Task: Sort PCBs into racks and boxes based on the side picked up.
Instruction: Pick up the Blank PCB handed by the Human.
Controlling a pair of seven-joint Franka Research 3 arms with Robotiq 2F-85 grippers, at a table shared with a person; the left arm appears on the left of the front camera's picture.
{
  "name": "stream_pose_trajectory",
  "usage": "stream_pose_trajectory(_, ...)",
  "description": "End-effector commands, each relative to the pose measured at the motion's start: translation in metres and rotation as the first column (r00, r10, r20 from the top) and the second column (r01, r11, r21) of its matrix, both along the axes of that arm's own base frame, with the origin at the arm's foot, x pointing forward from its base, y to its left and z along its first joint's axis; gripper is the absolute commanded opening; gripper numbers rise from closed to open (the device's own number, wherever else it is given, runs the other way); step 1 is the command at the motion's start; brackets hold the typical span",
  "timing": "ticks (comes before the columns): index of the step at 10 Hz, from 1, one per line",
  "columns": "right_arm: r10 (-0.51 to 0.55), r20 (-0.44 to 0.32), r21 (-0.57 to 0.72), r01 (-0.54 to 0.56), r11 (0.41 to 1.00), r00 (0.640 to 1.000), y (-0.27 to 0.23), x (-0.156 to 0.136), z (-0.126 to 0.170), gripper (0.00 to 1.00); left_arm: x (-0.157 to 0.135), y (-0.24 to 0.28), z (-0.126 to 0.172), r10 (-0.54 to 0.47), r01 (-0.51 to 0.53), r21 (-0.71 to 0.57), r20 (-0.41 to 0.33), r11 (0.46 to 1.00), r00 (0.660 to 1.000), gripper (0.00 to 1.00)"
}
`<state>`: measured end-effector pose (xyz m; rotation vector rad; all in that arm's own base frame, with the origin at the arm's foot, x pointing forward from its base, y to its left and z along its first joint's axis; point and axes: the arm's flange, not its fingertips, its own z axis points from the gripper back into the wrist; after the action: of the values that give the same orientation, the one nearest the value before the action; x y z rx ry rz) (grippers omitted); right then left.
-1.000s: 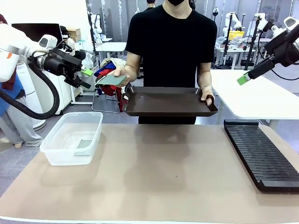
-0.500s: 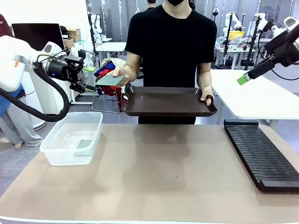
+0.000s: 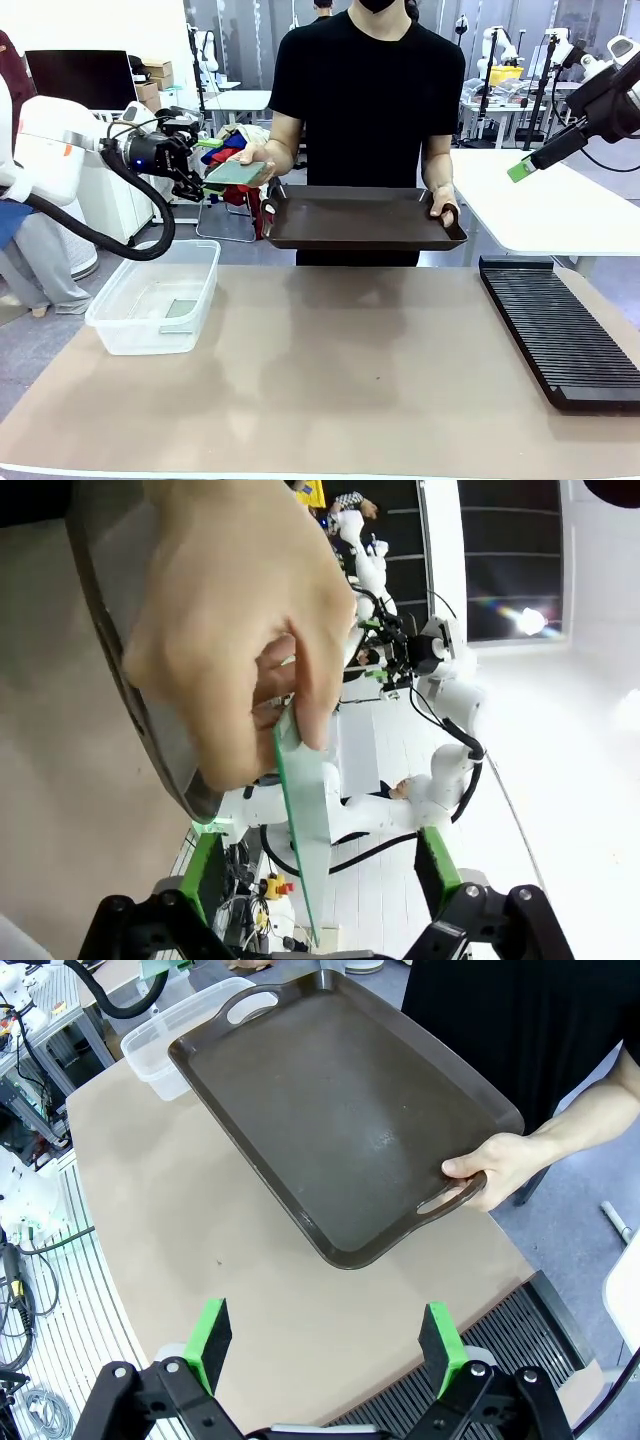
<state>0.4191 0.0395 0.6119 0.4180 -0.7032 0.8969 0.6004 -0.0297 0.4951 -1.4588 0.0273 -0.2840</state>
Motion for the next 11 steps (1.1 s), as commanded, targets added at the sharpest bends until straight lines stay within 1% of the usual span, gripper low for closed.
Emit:
stream_pose_trajectory(1,0.012,0.000,0.015,-0.012,1.000,1.000,0.0005,-0.0001,-0.0008,1.00,0.0064,-0.0061,0.0016,-0.044,0.043,-0.036,-0.014,0.998,0.999,1.00)
stream_pose_trajectory(3,0.012,0.000,0.015,-0.012,1.000,1.000,0.0005,-0.0001,-0.0008,1.00,0.0035,-0.0089,0.0022,-0.068,0.069,-0.038,0.006,0.997,0.998,1.00)
stream_pose_trajectory(4,0.012,0.000,0.015,-0.012,1.000,1.000,0.0005,-0.0001,-0.0008,1.00,0.0027,-0.0100,0.0011,-0.088,0.088,-0.022,0.013,0.996,0.996,0.44)
stream_pose_trajectory(5,0.012,0.000,0.015,-0.012,1.000,1.000,0.0005,-0.0001,-0.0008,1.00,0.0026,-0.0096,0.0012,-0.092,0.092,-0.021,0.014,0.996,0.996,0.44)
stream_pose_trajectory(6,0.012,0.000,0.015,-0.012,1.000,1.000,0.0005,-0.0001,-0.0008,1.00,0.0024,-0.0059,0.0029,-0.088,0.089,-0.020,0.015,0.996,0.996,0.00)
stream_pose_trajectory(7,0.012,0.000,0.015,-0.012,1.000,1.000,0.0005,-0.0001,-0.0008,1.00,0.0013,-0.0061,0.0037,-0.088,0.088,-0.021,0.013,0.996,0.996,0.38)
stream_pose_trajectory(8,0.012,0.000,0.015,-0.012,1.000,1.000,0.0005,-0.0001,-0.0008,1.00,0.0010,-0.0056,0.0038,-0.090,0.090,-0.025,0.007,0.996,0.996,0.00)
stream_pose_trajectory(11,0.012,0.000,0.015,-0.012,1.000,1.000,0.0005,-0.0001,-0.0008,1.00,0.0016,-0.0055,0.0029,-0.106,0.106,-0.029,-0.006,0.994,0.994,0.00)
